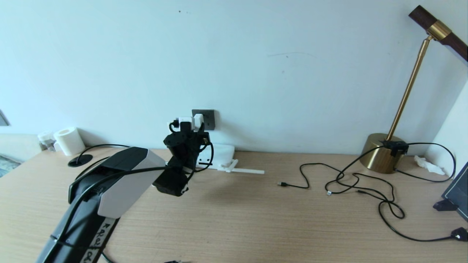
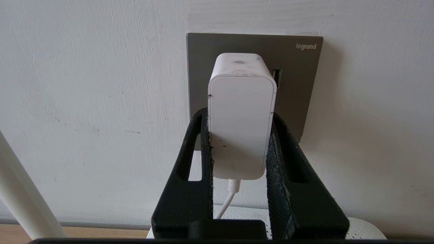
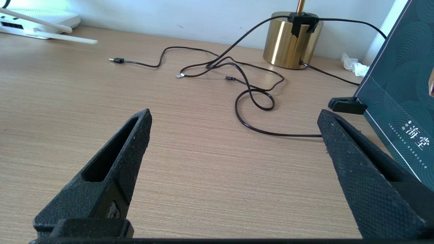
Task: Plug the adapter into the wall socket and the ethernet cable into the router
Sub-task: Align plug and socket
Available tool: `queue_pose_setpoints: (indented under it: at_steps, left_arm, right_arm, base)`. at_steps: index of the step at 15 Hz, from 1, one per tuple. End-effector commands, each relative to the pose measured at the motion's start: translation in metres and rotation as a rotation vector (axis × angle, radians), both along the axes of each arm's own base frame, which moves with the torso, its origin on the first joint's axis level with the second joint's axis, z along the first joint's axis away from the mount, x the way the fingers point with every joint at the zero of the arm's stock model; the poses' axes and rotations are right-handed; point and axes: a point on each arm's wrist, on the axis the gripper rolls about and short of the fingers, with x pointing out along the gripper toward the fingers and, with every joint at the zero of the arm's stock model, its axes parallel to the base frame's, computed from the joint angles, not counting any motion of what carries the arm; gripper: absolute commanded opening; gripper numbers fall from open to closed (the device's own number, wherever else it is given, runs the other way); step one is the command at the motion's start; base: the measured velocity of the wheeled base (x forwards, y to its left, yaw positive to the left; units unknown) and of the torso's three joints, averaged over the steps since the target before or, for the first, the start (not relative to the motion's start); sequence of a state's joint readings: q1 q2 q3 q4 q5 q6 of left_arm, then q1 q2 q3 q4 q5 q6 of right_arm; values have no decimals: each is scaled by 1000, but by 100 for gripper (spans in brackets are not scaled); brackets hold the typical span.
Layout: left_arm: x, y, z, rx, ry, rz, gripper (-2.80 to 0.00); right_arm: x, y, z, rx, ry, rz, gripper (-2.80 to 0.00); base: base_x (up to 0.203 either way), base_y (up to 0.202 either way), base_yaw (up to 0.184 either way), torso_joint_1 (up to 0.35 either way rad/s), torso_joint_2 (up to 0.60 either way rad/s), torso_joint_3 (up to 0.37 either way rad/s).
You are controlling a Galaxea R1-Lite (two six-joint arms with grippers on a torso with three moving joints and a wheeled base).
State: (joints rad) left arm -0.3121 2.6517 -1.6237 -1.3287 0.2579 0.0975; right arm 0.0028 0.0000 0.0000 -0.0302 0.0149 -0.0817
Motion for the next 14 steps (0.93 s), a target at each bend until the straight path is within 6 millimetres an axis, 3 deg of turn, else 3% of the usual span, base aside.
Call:
queue_pose_setpoints:
  at_steps: [1,8,14]
  left_arm:
    - [2,0,0,-3,-11,2,-280]
    - [7,-1,-11,4,13,5,-280]
    - [6,-1,-7,0,5,10,-280]
  right_arm:
    - [1,0,-3,-1,12,1,0]
    - [1,0,-3,-1,12,1,0]
    - [1,0,-3,-1,12,1,0]
  base:
    - [0,0,0,0,0,0]
    - [0,0,0,0,0,0]
    - [0,0,0,0,0,0]
